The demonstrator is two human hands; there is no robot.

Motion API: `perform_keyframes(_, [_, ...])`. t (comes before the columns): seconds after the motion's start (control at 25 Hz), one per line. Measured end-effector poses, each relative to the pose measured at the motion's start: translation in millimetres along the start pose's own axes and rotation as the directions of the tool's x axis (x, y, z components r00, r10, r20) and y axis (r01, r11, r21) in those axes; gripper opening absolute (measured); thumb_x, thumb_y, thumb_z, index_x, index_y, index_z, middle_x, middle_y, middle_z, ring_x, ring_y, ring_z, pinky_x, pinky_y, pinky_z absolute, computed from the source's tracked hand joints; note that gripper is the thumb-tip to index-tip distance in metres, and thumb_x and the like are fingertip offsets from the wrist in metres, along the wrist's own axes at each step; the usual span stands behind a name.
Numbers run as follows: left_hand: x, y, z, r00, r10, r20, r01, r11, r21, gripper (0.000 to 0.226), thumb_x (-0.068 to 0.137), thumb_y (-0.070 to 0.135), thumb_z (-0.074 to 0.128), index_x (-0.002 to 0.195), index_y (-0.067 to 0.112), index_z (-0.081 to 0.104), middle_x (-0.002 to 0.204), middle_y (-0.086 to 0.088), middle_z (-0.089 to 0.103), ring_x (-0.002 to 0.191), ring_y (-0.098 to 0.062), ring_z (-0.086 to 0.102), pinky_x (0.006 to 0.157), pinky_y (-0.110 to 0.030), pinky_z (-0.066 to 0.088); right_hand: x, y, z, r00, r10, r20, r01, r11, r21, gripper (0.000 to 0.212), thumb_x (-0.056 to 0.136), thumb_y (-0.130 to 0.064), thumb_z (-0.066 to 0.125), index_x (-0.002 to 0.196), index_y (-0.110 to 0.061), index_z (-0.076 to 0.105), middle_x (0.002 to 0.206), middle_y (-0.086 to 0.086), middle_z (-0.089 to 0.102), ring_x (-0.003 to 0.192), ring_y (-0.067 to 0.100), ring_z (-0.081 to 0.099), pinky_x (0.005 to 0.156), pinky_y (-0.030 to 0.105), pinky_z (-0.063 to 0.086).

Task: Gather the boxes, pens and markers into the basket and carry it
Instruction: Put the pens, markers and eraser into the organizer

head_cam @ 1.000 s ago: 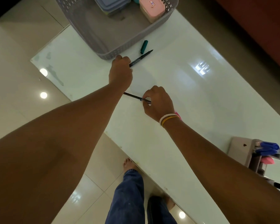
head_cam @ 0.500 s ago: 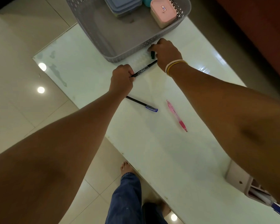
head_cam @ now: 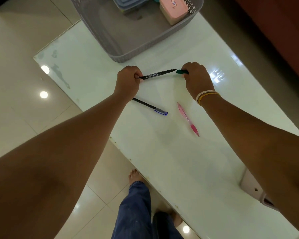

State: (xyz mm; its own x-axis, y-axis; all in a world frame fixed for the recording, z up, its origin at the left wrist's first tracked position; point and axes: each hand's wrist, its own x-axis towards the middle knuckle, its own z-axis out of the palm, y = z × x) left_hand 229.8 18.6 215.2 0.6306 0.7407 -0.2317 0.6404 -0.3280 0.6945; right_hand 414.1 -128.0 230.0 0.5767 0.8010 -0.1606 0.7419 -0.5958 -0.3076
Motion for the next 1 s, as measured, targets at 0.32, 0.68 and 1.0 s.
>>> perform_keyframes(0.32, [1,-2,-1,1.0,0.01,-0.001,-0.01,1.0,-0.003,0.013,0.083,0.004,0.064,0.095,0.003,0.069,0.086,-0.002,0.055,0.079,-0.012,0.048,0.062,-0.005,0.033,-5,-8,-6,0.997,0.034,-0.076,-0.024,0.992,0.124,0.023,0.096,-0.007,0.048,0.115,-0.005,0.062,0.112,0.017,0.061,0.104,0.034,0.058,0.092,0.043,0.048])
perform_keyframes(0.68, [0,0,-5,0.999,0.003,0.033,-0.002,1.0,-0.024,0.014,0.084,0.003,0.063,0.096,0.003,0.069,0.088,-0.003,0.055,0.08,-0.013,0.047,0.064,-0.007,0.033,-4,-8,-12,0.999,-0.032,-0.037,0.035,0.997,0.068,0.028,0.097,-0.008,0.047,0.12,-0.007,0.063,0.115,0.018,0.059,0.108,0.033,0.057,0.095,0.042,0.048])
perform_keyframes(1.0, [-25,18,-3,0.994,0.004,0.106,0.007,0.995,-0.102,0.014,0.087,0.009,0.06,0.097,0.006,0.068,0.086,0.0,0.063,0.075,-0.011,0.055,0.061,-0.002,0.037,-35,-19,-12,0.99,-0.142,-0.007,0.142,0.983,0.115,0.028,0.097,-0.008,0.047,0.119,-0.008,0.065,0.116,0.016,0.059,0.11,0.031,0.054,0.097,0.036,0.044])
